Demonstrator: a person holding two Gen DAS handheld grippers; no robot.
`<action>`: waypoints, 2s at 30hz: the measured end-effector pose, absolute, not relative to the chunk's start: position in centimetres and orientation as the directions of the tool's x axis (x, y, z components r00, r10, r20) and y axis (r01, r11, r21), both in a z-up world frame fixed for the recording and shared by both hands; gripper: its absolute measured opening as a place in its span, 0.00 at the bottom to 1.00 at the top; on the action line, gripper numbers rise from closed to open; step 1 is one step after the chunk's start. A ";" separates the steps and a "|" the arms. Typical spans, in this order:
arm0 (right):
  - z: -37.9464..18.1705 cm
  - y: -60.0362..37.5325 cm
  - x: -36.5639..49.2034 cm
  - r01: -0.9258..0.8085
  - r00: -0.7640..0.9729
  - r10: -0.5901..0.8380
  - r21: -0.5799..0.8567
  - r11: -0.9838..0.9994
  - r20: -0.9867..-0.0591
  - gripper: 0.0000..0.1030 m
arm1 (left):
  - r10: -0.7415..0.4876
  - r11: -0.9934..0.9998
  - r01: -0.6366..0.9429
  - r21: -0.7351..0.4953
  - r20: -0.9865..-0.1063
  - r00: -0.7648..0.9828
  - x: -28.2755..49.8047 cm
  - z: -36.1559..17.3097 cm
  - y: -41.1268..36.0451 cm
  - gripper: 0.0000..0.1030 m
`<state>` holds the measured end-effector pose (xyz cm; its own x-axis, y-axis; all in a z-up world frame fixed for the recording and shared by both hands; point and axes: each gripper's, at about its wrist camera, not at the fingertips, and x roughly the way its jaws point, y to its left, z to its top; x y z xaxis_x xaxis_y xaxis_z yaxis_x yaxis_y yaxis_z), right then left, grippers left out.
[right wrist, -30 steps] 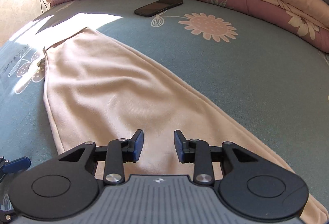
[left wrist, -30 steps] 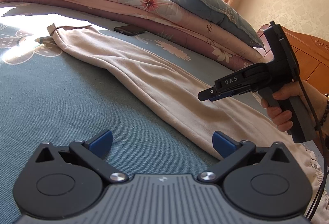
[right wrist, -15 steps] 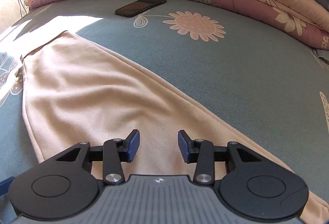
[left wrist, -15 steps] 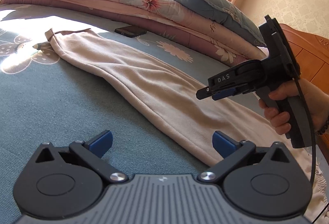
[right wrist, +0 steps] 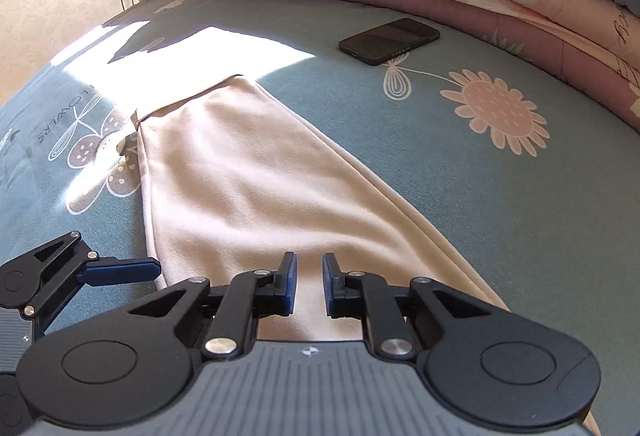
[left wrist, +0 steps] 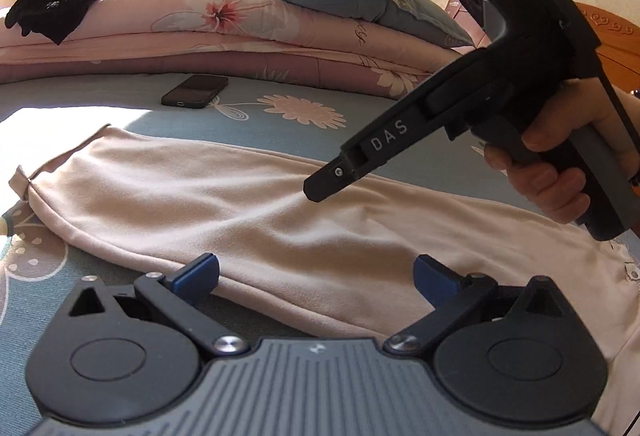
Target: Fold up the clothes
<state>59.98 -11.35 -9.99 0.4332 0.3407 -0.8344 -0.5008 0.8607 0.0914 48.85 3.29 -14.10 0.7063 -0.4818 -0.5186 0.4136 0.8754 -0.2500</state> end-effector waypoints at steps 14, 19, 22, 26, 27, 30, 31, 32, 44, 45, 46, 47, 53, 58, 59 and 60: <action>-11.6 -2.1 65.1 -0.613 0.343 0.364 0.088 0.785 -0.866 0.17 | -0.460 0.876 0.303 -0.375 -0.462 0.758 48.3 -16.3 7.7 0.99; -11.7 -0.8 66.8 -0.626 0.336 0.366 0.085 0.775 -0.868 0.18 | -0.463 0.876 0.310 -0.368 -0.469 0.752 48.2 -16.3 7.5 0.99; -13.5 1.8 68.5 -0.645 0.362 0.334 0.025 0.763 -0.870 0.18 | -0.453 0.881 0.295 -0.371 -0.479 0.752 48.3 -16.5 7.6 0.99; -13.8 3.7 71.0 -0.650 0.385 0.361 0.028 0.759 -0.849 0.18 | -0.447 0.877 0.268 -0.399 -0.473 0.759 48.4 -16.5 8.4 0.99; -13.4 3.9 71.4 -0.643 0.379 0.361 0.039 0.765 -0.852 0.18 | -0.444 0.877 0.262 -0.404 -0.468 0.764 48.3 -16.4 8.6 0.99; -11.4 4.1 71.0 -0.663 0.391 0.373 0.024 0.749 -0.841 0.19 | -0.434 0.877 0.247 -0.413 -0.457 0.776 48.2 -16.1 9.1 0.99; -10.7 4.1 70.7 -0.674 0.389 0.385 0.026 0.738 -0.837 0.19 | -0.427 0.880 0.243 -0.408 -0.454 0.782 48.1 -15.9 9.3 0.99; -10.2 4.2 70.5 -0.686 0.383 0.395 0.029 0.727 -0.835 0.19 | -0.420 0.883 0.240 -0.403 -0.450 0.788 48.0 -15.7 9.5 0.99; -12.1 11.4 70.3 -0.813 0.307 0.440 0.008 0.582 -0.844 0.13 | -0.309 0.913 0.115 -0.391 -0.479 0.821 48.5 -15.6 12.5 0.99; -12.9 11.8 70.2 -0.810 0.309 0.435 0.006 0.587 -0.845 0.12 | -0.308 0.914 0.114 -0.390 -0.482 0.820 48.5 -15.7 12.5 0.99; -13.6 12.2 70.2 -0.806 0.313 0.431 0.004 0.592 -0.846 0.11 | -0.307 0.914 0.113 -0.389 -0.485 0.819 48.5 -15.7 12.5 0.99; -13.7 12.2 70.3 -0.800 0.315 0.440 0.015 0.600 -0.841 0.10 | -0.306 0.915 0.111 -0.388 -0.488 0.817 48.6 -15.8 12.5 0.99; -11.4 11.2 70.3 -0.813 0.285 0.485 0.060 0.579 -0.827 0.11 | -0.308 0.914 0.112 -0.390 -0.489 0.816 48.5 -15.8 12.5 0.99; -11.9 11.5 68.9 -0.837 0.242 0.486 0.073 0.543 -0.840 0.12 | -0.309 0.916 0.116 -0.383 -0.492 0.814 48.4 -16.0 12.3 0.99; -12.7 12.0 68.7 -0.842 0.232 0.471 0.066 0.535 -0.851 0.15 | -0.307 0.917 0.115 -0.381 -0.495 0.813 48.4 -16.0 12.3 0.99; -12.9 12.3 68.5 -0.845 0.237 0.465 0.055 0.532 -0.853 0.17 | -0.306 0.918 0.112 -0.382 -0.497 0.812 48.4 -16.1 12.3 0.99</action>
